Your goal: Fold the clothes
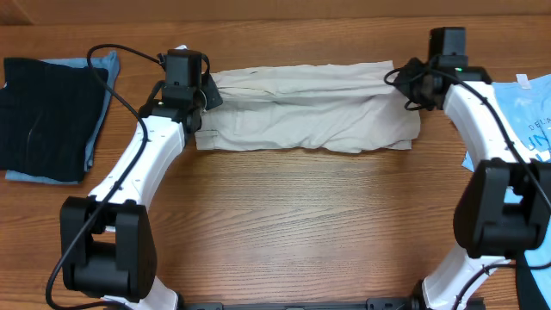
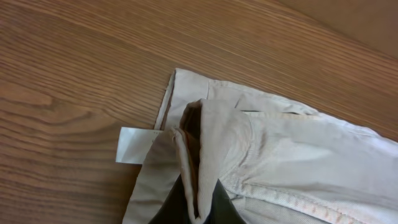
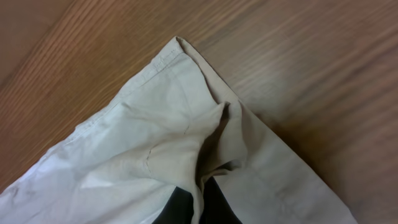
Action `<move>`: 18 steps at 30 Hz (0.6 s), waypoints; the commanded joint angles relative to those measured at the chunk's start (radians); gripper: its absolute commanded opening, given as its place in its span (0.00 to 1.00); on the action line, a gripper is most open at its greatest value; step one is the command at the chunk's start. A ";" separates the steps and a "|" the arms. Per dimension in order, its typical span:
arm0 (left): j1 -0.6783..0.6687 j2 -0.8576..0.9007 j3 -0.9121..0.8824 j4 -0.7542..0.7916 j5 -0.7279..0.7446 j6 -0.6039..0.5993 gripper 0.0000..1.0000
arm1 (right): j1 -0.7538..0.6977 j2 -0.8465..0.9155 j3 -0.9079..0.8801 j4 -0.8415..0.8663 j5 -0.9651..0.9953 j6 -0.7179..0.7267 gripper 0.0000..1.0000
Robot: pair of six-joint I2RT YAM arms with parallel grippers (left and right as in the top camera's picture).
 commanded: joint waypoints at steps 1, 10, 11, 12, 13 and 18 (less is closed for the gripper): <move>0.063 0.053 0.019 0.028 -0.098 0.023 0.11 | 0.030 0.058 0.027 0.100 0.066 0.003 0.04; 0.069 0.085 0.314 -0.126 0.016 0.140 0.88 | 0.039 0.058 0.075 0.297 -0.094 -0.205 0.99; 0.068 0.085 0.377 -0.189 0.033 0.139 0.91 | 0.039 0.040 0.098 0.261 -0.109 -0.230 0.99; 0.068 0.085 0.443 -0.257 0.054 0.139 0.91 | 0.039 0.023 0.116 0.230 -0.147 -0.262 0.93; 0.068 0.085 0.484 -0.311 0.100 0.138 0.83 | 0.040 0.005 0.129 0.192 -0.185 -0.262 0.79; 0.040 0.154 0.464 -0.390 0.253 0.139 0.04 | 0.054 0.031 0.124 0.128 -0.254 -0.240 0.04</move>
